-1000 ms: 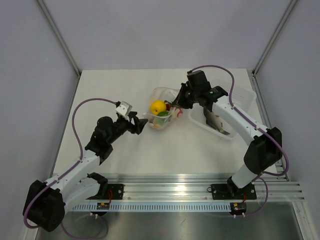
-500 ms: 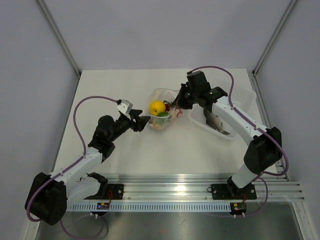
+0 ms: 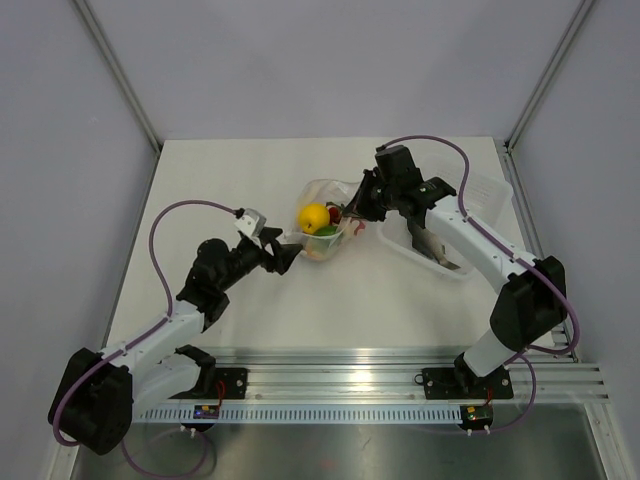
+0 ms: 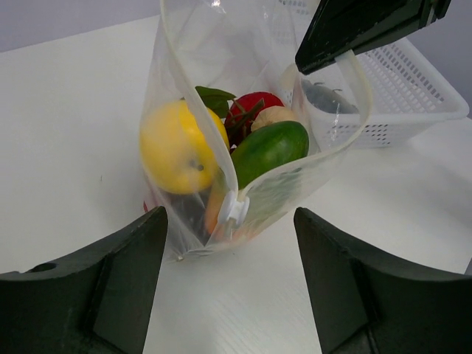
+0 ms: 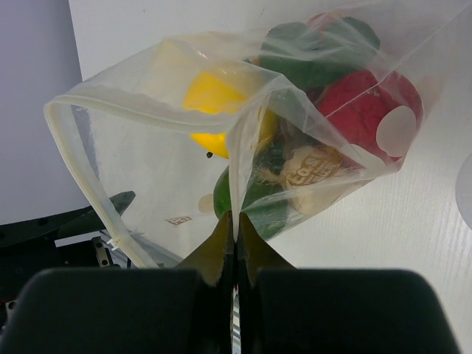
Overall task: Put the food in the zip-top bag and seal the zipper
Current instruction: Zip the zipper food storage bag at the center of the board.
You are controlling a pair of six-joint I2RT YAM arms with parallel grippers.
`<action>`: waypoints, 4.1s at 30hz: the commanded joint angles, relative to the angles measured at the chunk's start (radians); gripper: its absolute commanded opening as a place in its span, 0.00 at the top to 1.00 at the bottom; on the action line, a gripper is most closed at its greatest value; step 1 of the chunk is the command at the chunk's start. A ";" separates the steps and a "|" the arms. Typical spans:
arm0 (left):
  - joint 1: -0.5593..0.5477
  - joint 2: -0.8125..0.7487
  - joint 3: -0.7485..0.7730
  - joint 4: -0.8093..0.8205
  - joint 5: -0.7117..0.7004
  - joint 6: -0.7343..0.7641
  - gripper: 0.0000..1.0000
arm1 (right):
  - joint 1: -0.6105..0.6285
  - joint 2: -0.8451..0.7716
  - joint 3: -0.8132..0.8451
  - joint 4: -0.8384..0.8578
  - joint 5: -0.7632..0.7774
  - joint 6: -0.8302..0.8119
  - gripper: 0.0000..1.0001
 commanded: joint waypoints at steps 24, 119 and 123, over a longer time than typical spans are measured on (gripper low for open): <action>-0.004 0.093 0.073 0.112 0.109 0.037 1.00 | -0.024 -0.001 0.058 0.010 -0.043 -0.006 1.00; 0.251 0.041 0.277 -0.260 0.553 0.165 1.00 | 0.267 -0.013 0.148 0.007 -0.175 -1.410 1.00; 0.256 0.039 0.282 -0.273 0.556 0.165 1.00 | 0.252 -0.033 0.137 0.009 -0.182 -1.411 1.00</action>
